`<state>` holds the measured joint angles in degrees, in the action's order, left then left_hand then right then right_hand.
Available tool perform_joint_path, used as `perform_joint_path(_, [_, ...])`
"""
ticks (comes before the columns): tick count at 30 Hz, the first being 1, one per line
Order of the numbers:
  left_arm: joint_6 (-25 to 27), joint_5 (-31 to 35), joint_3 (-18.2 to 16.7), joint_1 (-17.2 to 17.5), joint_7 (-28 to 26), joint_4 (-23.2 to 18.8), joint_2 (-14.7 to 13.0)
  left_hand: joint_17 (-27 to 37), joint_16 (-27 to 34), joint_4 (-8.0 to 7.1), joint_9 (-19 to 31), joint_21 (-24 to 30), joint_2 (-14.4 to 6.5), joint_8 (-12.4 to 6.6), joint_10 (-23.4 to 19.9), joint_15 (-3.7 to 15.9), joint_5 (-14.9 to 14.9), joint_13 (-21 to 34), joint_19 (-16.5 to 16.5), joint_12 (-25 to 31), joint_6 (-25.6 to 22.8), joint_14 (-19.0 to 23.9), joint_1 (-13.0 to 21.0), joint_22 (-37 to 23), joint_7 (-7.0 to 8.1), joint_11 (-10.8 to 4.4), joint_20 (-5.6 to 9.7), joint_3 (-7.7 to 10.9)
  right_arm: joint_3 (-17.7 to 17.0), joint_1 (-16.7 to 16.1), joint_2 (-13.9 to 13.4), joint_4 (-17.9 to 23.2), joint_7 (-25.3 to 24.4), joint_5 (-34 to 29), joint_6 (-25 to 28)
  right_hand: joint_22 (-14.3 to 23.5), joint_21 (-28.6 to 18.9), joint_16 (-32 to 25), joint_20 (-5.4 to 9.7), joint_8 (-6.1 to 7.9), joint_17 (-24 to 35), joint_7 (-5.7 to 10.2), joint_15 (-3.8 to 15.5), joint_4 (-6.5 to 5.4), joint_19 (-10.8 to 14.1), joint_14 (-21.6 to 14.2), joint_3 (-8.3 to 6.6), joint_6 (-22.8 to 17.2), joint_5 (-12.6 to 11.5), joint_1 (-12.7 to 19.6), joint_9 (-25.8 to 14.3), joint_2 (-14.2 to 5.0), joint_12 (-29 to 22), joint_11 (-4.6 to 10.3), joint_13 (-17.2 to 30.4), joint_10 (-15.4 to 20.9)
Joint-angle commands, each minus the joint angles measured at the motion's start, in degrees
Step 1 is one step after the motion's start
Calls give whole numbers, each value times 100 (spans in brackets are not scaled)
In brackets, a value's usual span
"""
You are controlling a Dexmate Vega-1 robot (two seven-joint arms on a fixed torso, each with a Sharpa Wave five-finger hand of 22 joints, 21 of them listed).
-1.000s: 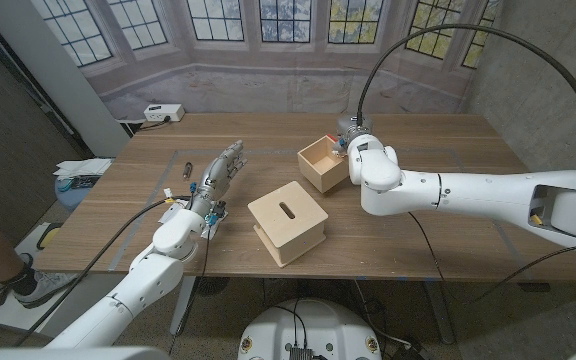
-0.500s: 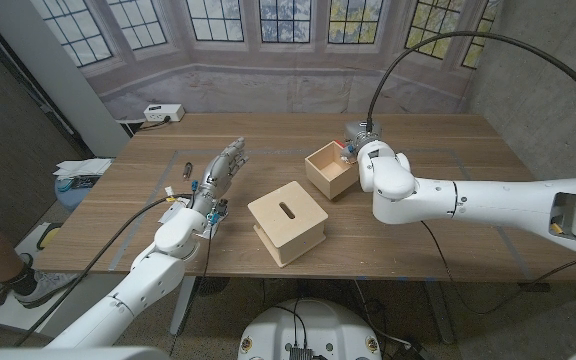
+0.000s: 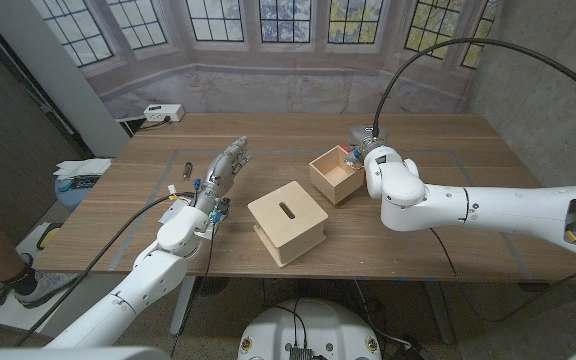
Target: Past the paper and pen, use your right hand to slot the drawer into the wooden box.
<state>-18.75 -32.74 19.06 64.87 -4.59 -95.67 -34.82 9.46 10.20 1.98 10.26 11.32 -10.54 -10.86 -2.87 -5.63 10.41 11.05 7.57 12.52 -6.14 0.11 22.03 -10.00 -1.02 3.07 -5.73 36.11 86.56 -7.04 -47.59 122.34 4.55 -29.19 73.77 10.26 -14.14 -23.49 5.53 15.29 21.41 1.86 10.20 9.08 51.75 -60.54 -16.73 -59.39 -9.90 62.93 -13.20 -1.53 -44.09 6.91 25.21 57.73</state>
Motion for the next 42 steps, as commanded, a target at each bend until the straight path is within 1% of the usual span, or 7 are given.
perform_joint_path(1, [123,-14,-58,324,-166,-322,-142,31,22,13,26,39,-10,11,-6,4,59,14,59,-22,-45,47,57,-29,-7,4,16,4,28,-46,-136,139,35,-27,11,9,19,13,1,8,39,121,322,10,34,-74,28,-135,-39,405,-8,-356,-27,54,14,61])
perform_joint_path(11, [266,95,-144,721,-238,-733,-517,36,38,5,27,47,-18,8,-37,-6,60,14,80,-13,-55,92,61,-29,-5,4,6,3,17,-114,-156,218,44,-16,151,9,24,44,4,-2,52,117,331,16,41,-84,34,-152,-42,423,-9,-352,-30,64,27,65])
perform_joint_path(16, [247,418,-196,935,-295,-969,-813,45,46,-21,27,51,-27,8,-32,6,60,15,95,-16,-58,107,46,-29,-10,9,13,5,35,-138,-145,265,44,-24,237,9,28,63,0,-9,59,122,328,13,40,-88,40,-156,-42,421,-10,-351,-16,62,8,72])
perform_joint_path(19, [249,653,-259,1097,-289,-1150,-1082,51,48,-41,27,53,-26,8,-29,13,60,15,102,-18,-62,113,33,-29,-9,-6,14,9,16,-168,-177,315,33,-1,217,9,30,70,1,-13,61,116,328,12,41,-91,40,-154,-43,424,-10,-355,-17,50,5,82])
perform_joint_path(22, [201,819,-313,1217,-342,-1229,-1200,52,45,-51,27,54,-24,11,-23,19,60,15,106,-21,-55,110,27,-29,-3,-19,10,13,-38,-233,-131,324,3,23,322,9,32,72,1,-16,68,112,325,9,40,-99,42,-154,-43,422,-10,-358,-20,56,15,80])
perform_joint_path(28, [-182,1458,-390,1457,-584,-1245,-1309,57,58,-84,28,82,-23,-2,-16,36,59,16,184,-25,-92,156,9,-30,-18,-37,25,29,-122,-360,-73,344,-75,71,398,9,35,90,-3,-21,72,119,325,5,41,-104,49,-161,-42,419,-11,-359,-10,57,10,72])
perform_joint_path(42, [-579,2378,-682,2027,-1025,-1338,-1461,72,57,-171,31,103,-13,-25,3,80,47,17,261,-34,-174,174,-53,-32,-3,-110,20,41,-339,-658,-75,444,-316,134,433,9,44,126,-2,-40,97,115,330,9,43,-126,60,-167,-42,438,-14,-362,-9,47,27,76])
